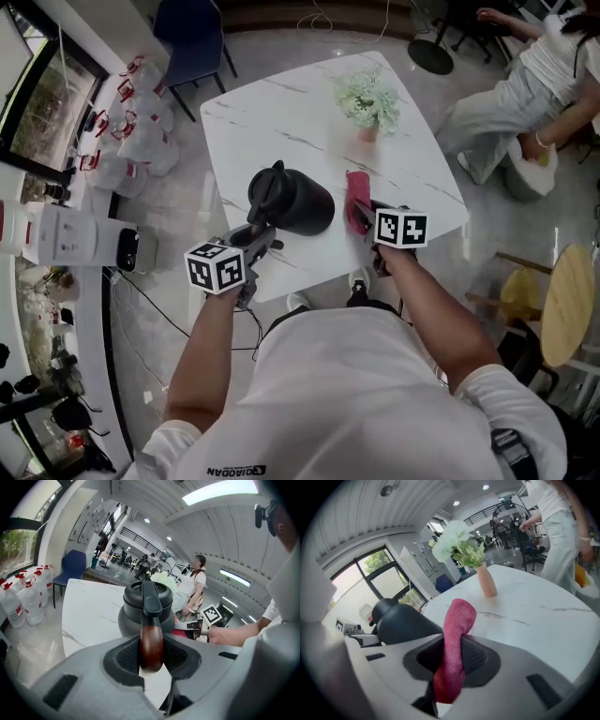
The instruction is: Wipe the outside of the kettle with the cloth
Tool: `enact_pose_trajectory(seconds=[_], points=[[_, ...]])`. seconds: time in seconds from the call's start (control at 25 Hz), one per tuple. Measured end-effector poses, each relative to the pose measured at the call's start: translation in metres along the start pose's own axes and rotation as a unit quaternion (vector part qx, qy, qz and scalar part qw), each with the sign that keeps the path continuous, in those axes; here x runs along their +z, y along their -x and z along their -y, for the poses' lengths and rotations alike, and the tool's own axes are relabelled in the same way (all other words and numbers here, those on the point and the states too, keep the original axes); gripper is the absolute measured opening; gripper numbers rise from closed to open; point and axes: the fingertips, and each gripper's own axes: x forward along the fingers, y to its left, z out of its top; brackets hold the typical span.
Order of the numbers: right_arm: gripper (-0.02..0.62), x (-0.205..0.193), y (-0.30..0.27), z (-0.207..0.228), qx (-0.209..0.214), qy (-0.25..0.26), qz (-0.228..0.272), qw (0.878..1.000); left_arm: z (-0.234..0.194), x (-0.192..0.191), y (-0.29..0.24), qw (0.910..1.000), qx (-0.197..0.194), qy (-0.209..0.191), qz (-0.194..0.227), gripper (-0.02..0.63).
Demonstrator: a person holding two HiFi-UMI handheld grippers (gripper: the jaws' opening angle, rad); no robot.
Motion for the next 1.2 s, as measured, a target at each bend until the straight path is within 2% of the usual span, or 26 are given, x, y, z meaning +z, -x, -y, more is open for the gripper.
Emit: enact_pose_trajectory(seconds=[0.12,0.24,0.32,0.4,0.48,0.52,0.56,0.68,0.76,0.88,1.04,1.2], points=[[0.094,0.017,0.027,-0.044,0.058,0.036,0.032,0.997,-0.001,0.001,-0.001,0.9997,0.003,0.023,0.009,0.101],[0.094,0.031,0.047,-0.112,0.145,0.051,0.06,0.986,-0.006,0.001,0.002,0.999,0.004,0.042,0.017,0.101],[0.094,0.041,0.058,-0.161,0.22,0.044,0.078,0.971,-0.01,0.002,0.005,0.9983,0.006,0.053,0.022,0.101],[0.094,0.051,0.067,-0.204,0.296,0.016,0.091,0.951,-0.013,0.003,0.006,0.9974,0.009,0.066,0.027,0.101],[0.094,0.053,0.064,-0.23,0.334,-0.003,0.095,0.938,-0.015,0.002,0.007,0.9964,0.012,0.078,0.031,0.101],[0.094,0.05,0.055,-0.234,0.328,0.005,0.093,0.94,-0.015,0.003,0.008,0.9958,0.015,0.084,0.033,0.101],[0.094,0.044,0.043,-0.233,0.308,0.022,0.086,0.947,-0.016,0.004,0.008,0.9954,0.016,0.088,0.035,0.101],[0.095,0.018,0.005,-0.208,0.22,0.081,0.06,0.97,-0.016,0.005,0.009,0.9953,0.019,0.088,0.034,0.101],[0.095,0.005,-0.005,-0.191,0.187,0.097,0.057,0.976,-0.016,0.004,0.009,0.9958,0.02,0.083,0.031,0.101],[0.095,-0.002,-0.006,-0.168,0.16,0.094,0.065,0.98,-0.014,0.003,0.009,0.9957,0.021,0.085,0.031,0.101],[0.095,-0.007,-0.012,-0.136,0.123,0.065,0.057,0.989,-0.016,0.005,0.009,0.9946,0.022,0.095,0.034,0.101],[0.095,-0.013,-0.02,-0.113,0.103,0.053,0.048,0.992,-0.017,0.006,0.01,0.9937,0.021,0.105,0.033,0.101]])
